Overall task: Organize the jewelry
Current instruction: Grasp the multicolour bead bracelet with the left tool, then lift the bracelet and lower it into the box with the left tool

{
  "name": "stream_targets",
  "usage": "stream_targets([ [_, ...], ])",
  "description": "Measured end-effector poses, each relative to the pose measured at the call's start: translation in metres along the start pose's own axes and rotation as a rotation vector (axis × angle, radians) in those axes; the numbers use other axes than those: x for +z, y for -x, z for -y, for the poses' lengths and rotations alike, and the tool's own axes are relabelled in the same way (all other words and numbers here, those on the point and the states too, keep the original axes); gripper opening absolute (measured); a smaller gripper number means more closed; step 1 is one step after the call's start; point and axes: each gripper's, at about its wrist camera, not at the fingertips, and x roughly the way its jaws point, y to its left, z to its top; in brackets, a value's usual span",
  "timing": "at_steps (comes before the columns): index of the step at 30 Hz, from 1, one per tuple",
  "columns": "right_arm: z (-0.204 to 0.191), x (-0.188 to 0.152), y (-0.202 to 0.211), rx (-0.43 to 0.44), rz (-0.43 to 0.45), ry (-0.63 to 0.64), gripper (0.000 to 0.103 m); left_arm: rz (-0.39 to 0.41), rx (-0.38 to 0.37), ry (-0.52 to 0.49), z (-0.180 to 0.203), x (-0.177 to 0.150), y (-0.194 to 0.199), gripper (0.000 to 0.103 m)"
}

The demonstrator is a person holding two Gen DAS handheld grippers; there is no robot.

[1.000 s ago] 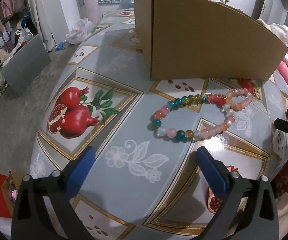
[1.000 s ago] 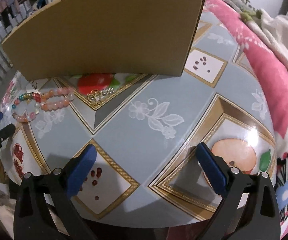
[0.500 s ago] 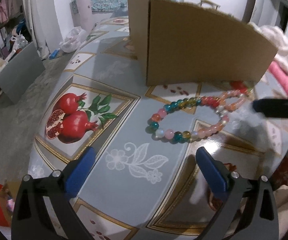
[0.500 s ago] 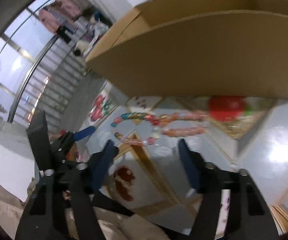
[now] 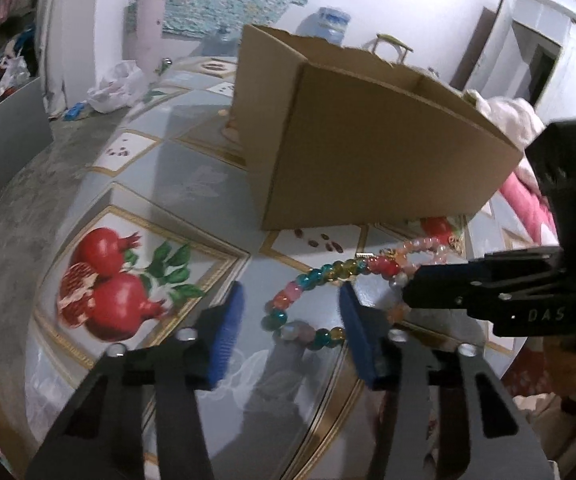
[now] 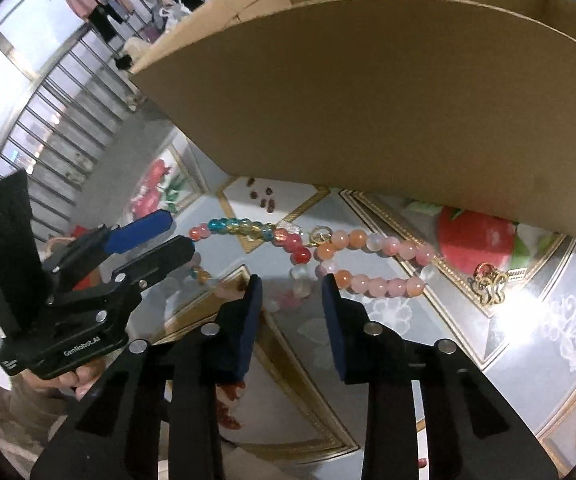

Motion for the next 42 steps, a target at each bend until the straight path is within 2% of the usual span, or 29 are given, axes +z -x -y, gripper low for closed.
stream_targets([
  [2,-0.002,0.001,-0.003,-0.012,0.002,0.010,0.026,-0.025,0.023,-0.025,0.004,-0.002,-0.007,0.034],
  [5,-0.004,0.001,-0.004,-0.028,0.005,0.027,0.018,-0.028,0.061,-0.053,0.009,-0.002,-0.009,0.029],
  [6,-0.004,0.001,-0.005,-0.028,0.004,0.032,0.014,-0.030,0.076,-0.062,0.010,-0.002,-0.010,0.025],
  [8,-0.005,0.000,-0.005,-0.036,0.009,0.046,0.013,-0.027,0.096,-0.074,0.012,-0.003,-0.010,0.018],
  [9,-0.006,0.000,-0.005,-0.038,0.009,0.049,0.008,-0.024,0.110,-0.083,0.014,-0.004,-0.011,0.013],
  [11,-0.006,-0.001,-0.004,-0.033,0.016,0.049,0.007,-0.023,0.108,-0.087,0.015,-0.005,-0.011,0.009],
  [19,-0.012,-0.004,0.019,-0.025,0.102,0.096,0.007,0.015,0.069,-0.070,0.021,-0.002,0.012,0.009],
  [23,-0.018,-0.005,0.034,-0.021,0.154,0.134,0.007,0.076,0.038,-0.052,0.022,0.006,0.038,0.009],
  [31,-0.038,0.008,0.089,0.006,0.342,0.263,0.007,0.262,0.007,-0.095,0.039,0.046,0.103,0.009],
  [37,-0.036,0.042,0.136,0.037,0.493,0.308,0.007,0.416,-0.016,-0.152,0.050,0.093,0.139,0.009],
  [40,-0.028,0.074,0.127,0.018,0.486,0.317,0.007,0.460,0.016,-0.205,0.054,0.119,0.132,0.009],
  [42,-0.015,0.099,0.113,0.034,0.430,0.290,0.007,0.428,0.009,-0.195,0.049,0.138,0.111,0.009],
])
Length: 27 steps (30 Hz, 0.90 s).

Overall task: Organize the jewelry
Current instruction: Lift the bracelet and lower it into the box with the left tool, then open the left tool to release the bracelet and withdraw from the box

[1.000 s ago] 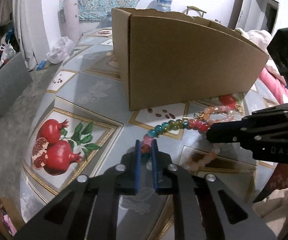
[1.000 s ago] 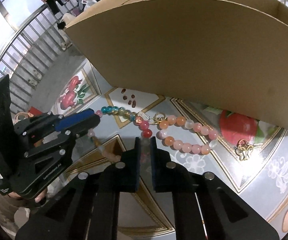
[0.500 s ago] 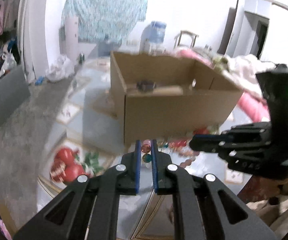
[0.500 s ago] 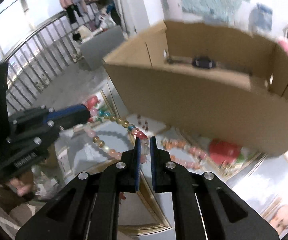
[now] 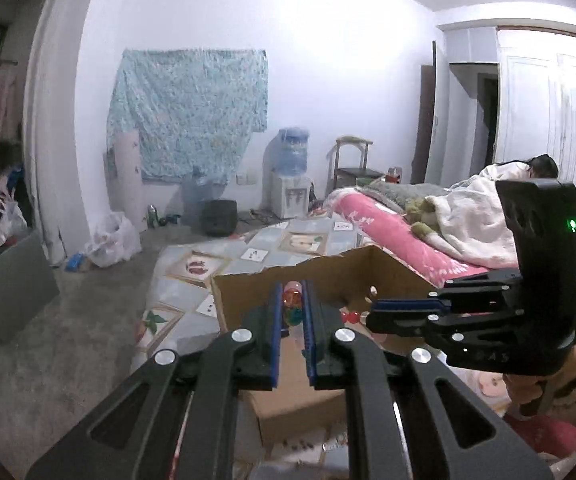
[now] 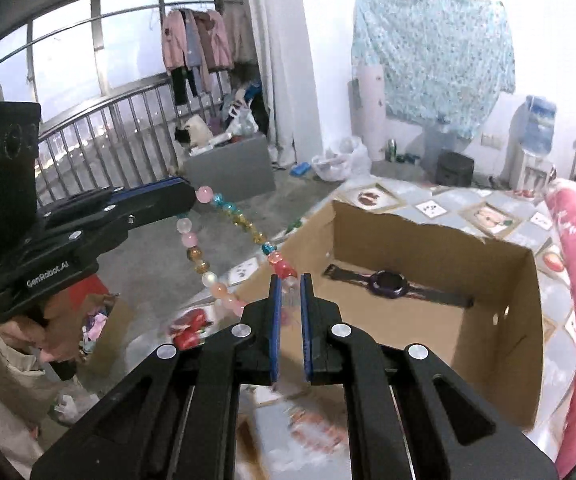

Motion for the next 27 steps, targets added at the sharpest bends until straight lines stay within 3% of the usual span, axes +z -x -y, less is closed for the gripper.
stream_targets([
  [5,0.054,0.013,-0.071,0.040,-0.229,-0.162,0.007,-0.180,-0.006,0.033,-0.019,0.001,-0.077,0.009],
  [8,0.070,0.006,-0.102,0.068,-0.350,-0.252,0.007,-0.282,-0.016,0.042,-0.025,-0.009,-0.111,0.009],
  [12,0.071,-0.008,-0.124,0.075,-0.447,-0.310,0.008,-0.392,-0.006,0.029,-0.027,-0.027,-0.139,0.010],
  [16,0.073,-0.011,-0.122,0.078,-0.459,-0.336,0.012,-0.417,-0.015,-0.009,-0.021,-0.034,-0.141,0.013],
  [17,0.072,-0.010,-0.120,0.071,-0.453,-0.334,0.014,-0.419,-0.013,-0.014,-0.022,-0.034,-0.142,0.019],
  [19,0.073,-0.008,-0.116,0.057,-0.442,-0.339,0.026,-0.414,-0.004,-0.019,-0.022,-0.035,-0.141,0.026],
  [20,0.073,-0.009,-0.113,0.053,-0.431,-0.346,0.026,-0.410,0.002,-0.017,-0.023,-0.034,-0.141,0.027],
  [24,0.070,-0.008,-0.094,0.045,-0.372,-0.342,0.028,-0.363,0.013,-0.004,-0.027,-0.024,-0.129,0.028],
  [27,0.070,-0.006,-0.076,0.022,-0.298,-0.314,0.036,-0.301,0.029,0.018,-0.032,-0.015,-0.108,0.030],
])
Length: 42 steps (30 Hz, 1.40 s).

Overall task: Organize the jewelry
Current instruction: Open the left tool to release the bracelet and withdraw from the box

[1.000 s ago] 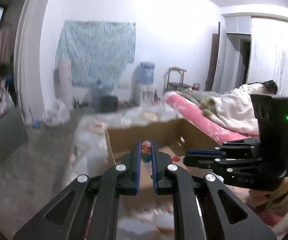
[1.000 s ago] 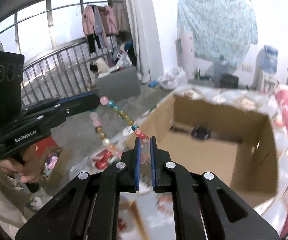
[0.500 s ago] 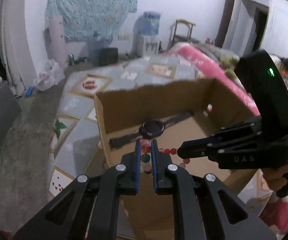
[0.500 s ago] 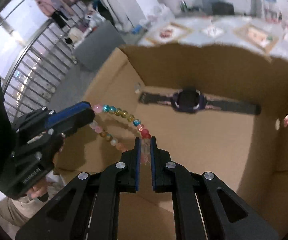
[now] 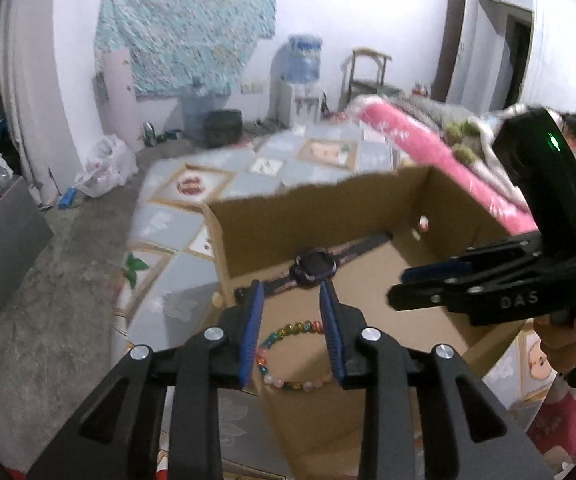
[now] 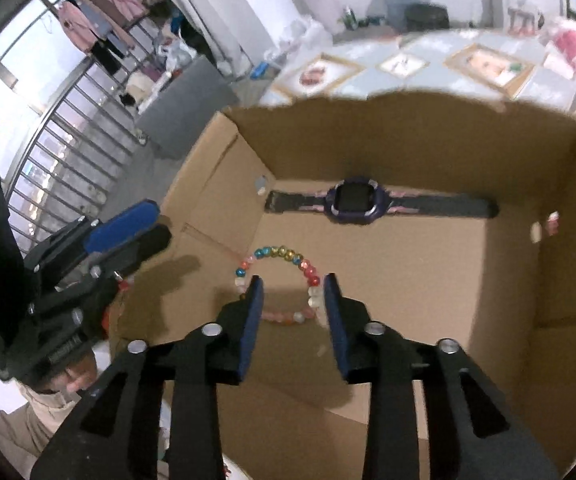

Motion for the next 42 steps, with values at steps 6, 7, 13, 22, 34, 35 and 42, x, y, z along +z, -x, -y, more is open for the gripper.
stream_targets([
  [6,-0.006,-0.023,0.059,0.049,0.165,0.028,0.041,0.144,0.006,0.055,-0.007,-0.007,0.059,0.042],
  [7,-0.004,-0.027,0.068,0.061,0.183,0.027,0.045,0.163,0.001,0.064,-0.008,-0.010,0.068,0.044],
  [13,0.005,-0.070,0.097,0.141,0.202,0.017,0.055,0.209,-0.014,0.068,-0.005,-0.048,0.104,0.058],
  [22,0.032,-0.110,0.060,0.056,0.095,-0.140,0.053,0.054,0.021,0.106,0.002,-0.100,0.075,0.065],
  [34,0.065,-0.102,0.046,0.014,0.129,-0.259,0.032,-0.041,0.095,0.128,0.014,-0.100,0.021,0.065],
  [35,0.068,-0.102,0.047,0.025,0.137,-0.271,0.032,-0.039,0.089,0.129,0.014,-0.099,0.019,0.065],
  [42,0.072,-0.103,0.044,0.036,0.169,-0.274,0.032,-0.009,0.083,0.137,0.013,-0.092,0.011,0.065],
])
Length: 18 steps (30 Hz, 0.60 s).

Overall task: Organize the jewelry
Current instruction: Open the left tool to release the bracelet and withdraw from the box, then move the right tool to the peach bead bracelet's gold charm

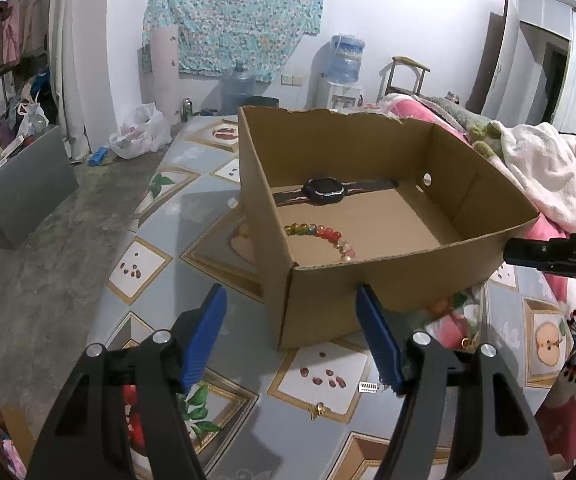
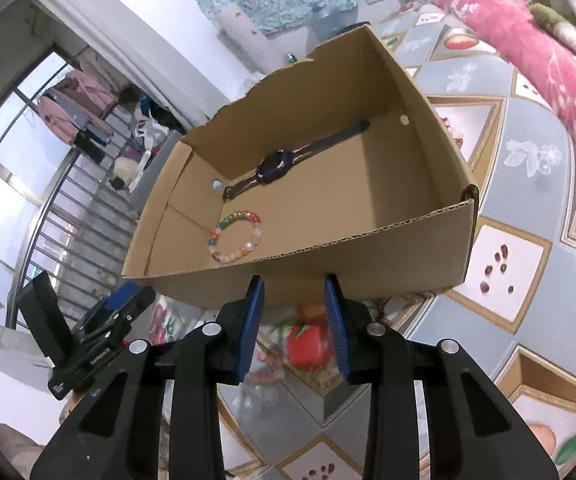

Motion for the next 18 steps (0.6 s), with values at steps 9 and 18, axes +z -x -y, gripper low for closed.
stream_targets([
  [9,-0.024,-0.068,0.003,-0.016,-0.105,0.221,0.044,-0.059,-0.085,-0.047,0.006,-0.040,0.028,0.065],
  [18,-0.041,-0.129,-0.023,-0.213,-0.153,0.411,0.052,-0.161,-0.021,-0.125,0.039,-0.078,0.004,0.064],
])
